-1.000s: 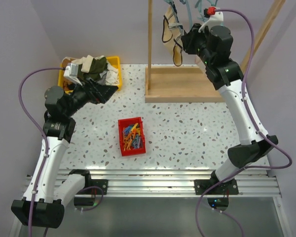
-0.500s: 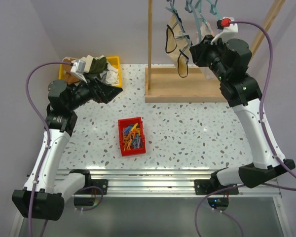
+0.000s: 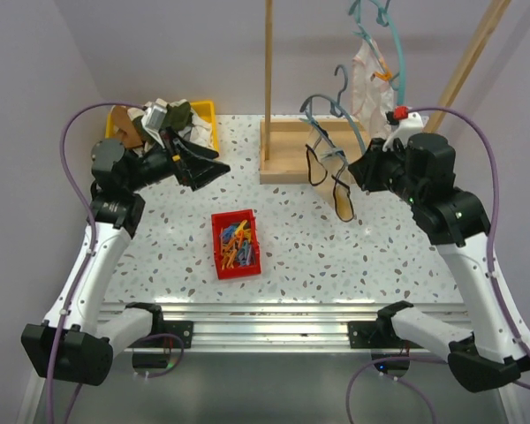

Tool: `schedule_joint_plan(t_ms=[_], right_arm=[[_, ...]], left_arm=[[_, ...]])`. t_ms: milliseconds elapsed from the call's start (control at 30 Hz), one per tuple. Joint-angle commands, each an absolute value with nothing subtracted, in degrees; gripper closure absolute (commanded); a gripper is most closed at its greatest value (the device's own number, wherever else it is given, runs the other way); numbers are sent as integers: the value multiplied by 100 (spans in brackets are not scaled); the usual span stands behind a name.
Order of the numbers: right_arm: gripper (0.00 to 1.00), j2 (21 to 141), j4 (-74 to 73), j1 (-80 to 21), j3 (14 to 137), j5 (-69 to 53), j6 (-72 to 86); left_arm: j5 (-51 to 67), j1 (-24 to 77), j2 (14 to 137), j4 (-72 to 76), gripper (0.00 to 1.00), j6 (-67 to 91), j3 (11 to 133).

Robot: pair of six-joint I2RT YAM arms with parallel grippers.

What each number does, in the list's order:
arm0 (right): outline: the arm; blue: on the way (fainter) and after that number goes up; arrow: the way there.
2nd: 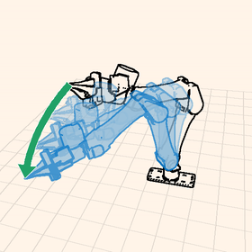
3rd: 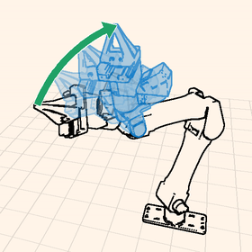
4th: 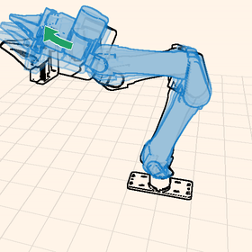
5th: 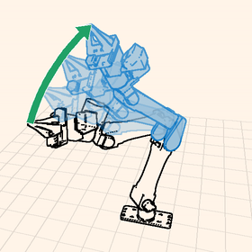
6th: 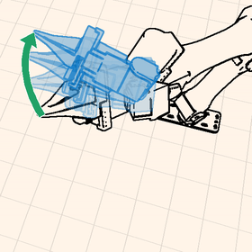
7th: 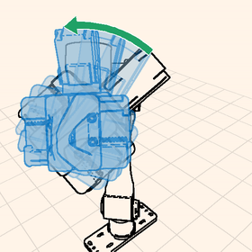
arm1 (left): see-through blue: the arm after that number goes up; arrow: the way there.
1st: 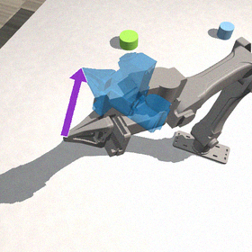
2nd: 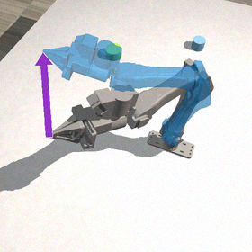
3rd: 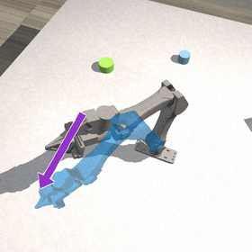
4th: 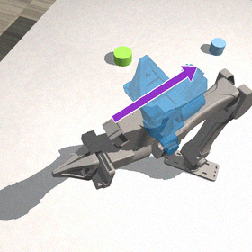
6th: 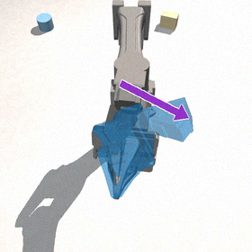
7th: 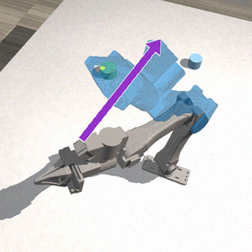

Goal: Remove the underwear clipped to the hanger

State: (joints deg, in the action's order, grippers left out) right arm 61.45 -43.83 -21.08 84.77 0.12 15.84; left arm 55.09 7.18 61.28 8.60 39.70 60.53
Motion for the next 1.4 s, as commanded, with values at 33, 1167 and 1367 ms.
schedule_joint_plan(t_ms=[33, 1167, 1367], right_arm=[[100, 5371, -4325, -2118, 8140, -614, 1898], [100, 4324, -3656, -2136, 6882, -1292, 2083], [100, 4351, -3656, -2127, 6856, -1274, 1995]], left_arm=[[5363, 905, 6310, 1205, 0, 4516, 6144], [4368, 3542, 9571, 3278, 0, 8130, 6732], [4315, 3647, 9712, 3454, 0, 8341, 6785]])
